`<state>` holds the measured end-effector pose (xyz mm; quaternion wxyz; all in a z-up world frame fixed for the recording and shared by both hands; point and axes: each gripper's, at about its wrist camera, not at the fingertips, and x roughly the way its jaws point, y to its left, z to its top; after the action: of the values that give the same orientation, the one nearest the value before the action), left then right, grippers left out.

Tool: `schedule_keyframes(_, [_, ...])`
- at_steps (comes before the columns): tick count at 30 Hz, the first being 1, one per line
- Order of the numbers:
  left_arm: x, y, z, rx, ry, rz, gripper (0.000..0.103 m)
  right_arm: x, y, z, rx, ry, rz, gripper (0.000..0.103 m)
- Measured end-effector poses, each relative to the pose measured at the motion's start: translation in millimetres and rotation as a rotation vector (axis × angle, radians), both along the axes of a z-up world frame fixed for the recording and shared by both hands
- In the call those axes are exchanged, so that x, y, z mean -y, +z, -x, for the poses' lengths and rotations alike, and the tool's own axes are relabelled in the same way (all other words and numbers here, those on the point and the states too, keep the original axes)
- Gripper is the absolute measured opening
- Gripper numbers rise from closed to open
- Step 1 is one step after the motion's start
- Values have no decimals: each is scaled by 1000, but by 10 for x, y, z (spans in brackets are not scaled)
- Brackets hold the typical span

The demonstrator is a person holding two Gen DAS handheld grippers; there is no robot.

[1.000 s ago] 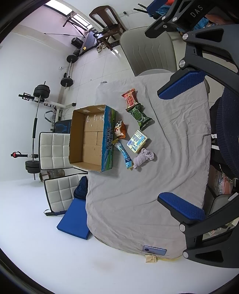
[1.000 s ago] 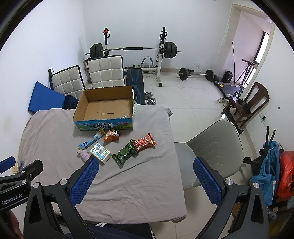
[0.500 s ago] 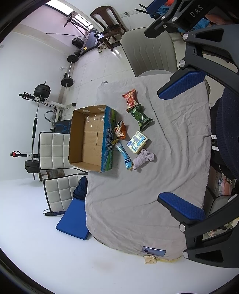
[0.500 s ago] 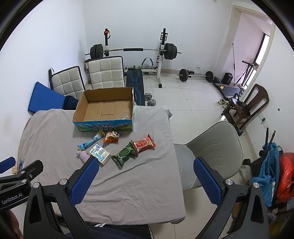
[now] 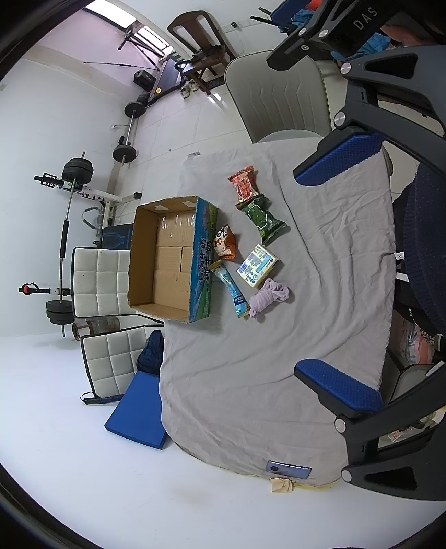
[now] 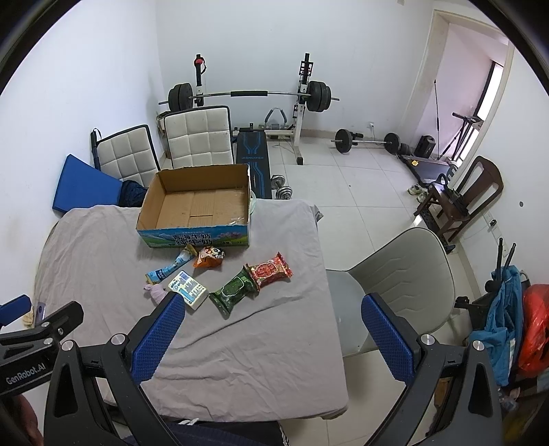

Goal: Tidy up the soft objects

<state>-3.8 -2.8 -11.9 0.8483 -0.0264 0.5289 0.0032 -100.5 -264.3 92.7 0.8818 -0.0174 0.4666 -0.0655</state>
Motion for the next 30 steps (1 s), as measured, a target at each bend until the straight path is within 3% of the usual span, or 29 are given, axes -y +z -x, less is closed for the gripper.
schedule_keyframes(5, [-70, -130, -158, 15, 18, 7, 103, 65, -67, -123, -16, -13, -26, 103])
schedule_keyframes(9, [-307, -558, -535, -51, 74, 15, 103, 185, -399, -461, -84, -36, -77, 103])
schedule_keyframes(18, [-870, -1951, -1222, -291, 209, 112, 103, 352, -2034, -1494, -384, -118, -226, 103])
schedule_keyframes(19, [-901, -2137, -1291, -316, 222, 120, 103, 280, -2207, -1614, -400, -93, -256, 103])
schedule_keyframes(22, [-970, -2540, -1408, -390, 249, 98, 103, -113, -2687, -1901, -458, 11, -212, 103])
schedule_keyframes(30, [-1223, -3162, -1403, -511, 312, 98, 103, -1389, -3914, -2339, -647, 341, -47, 101])
